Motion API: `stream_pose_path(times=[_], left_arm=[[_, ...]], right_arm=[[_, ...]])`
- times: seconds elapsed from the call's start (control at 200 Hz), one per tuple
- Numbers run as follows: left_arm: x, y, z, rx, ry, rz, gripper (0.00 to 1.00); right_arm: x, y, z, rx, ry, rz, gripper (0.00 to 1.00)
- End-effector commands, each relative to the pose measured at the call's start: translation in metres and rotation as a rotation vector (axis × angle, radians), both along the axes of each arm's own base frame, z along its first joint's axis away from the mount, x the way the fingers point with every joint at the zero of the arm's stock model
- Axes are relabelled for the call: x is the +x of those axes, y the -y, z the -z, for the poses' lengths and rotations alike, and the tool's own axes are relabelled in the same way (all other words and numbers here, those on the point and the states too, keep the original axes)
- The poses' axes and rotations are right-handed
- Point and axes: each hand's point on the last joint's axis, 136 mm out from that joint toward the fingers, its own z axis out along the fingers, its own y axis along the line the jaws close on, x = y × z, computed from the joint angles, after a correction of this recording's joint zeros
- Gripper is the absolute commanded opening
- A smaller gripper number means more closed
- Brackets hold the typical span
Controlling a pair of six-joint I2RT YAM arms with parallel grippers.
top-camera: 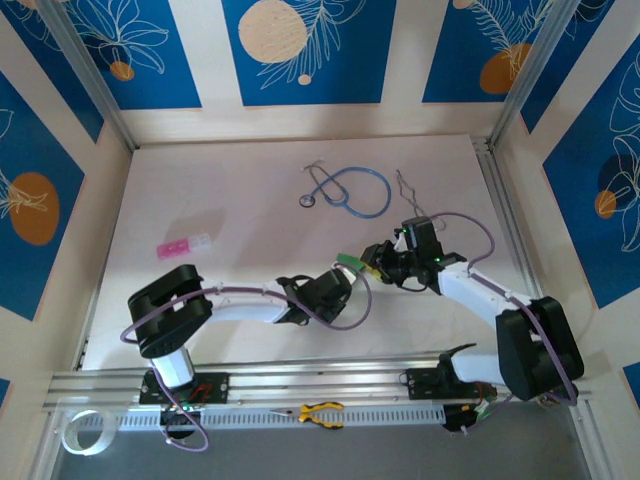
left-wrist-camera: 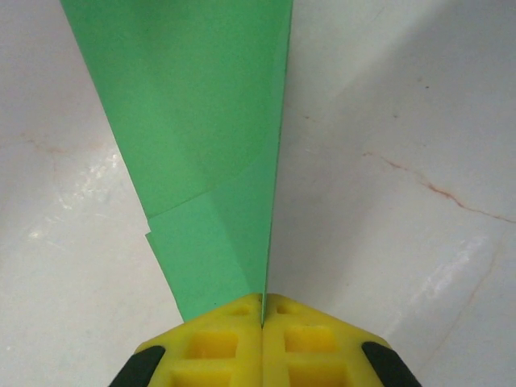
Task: Fold a paper plane with a square sheet of paper (pick it up from the middle)
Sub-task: Fold the wing for the fifth time at the center of the table.
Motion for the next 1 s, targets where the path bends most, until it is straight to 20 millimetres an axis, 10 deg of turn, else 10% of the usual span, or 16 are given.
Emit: stream_pose_path(times=[0.0, 0.99], left_arm=[[-0.001, 0.001, 0.004, -0.058, -0.071, -0.011, 0.05], [0.001, 0.022, 0.012, -0.492, -0.598, -0.023, 0.0]], right_arm=[[-0.017, 0.01, 0.009, -0.033, -0.029, -0.015, 0.41], [-0.028, -0.02, 0.013, 0.075, -0.013, -0.186, 0.38]])
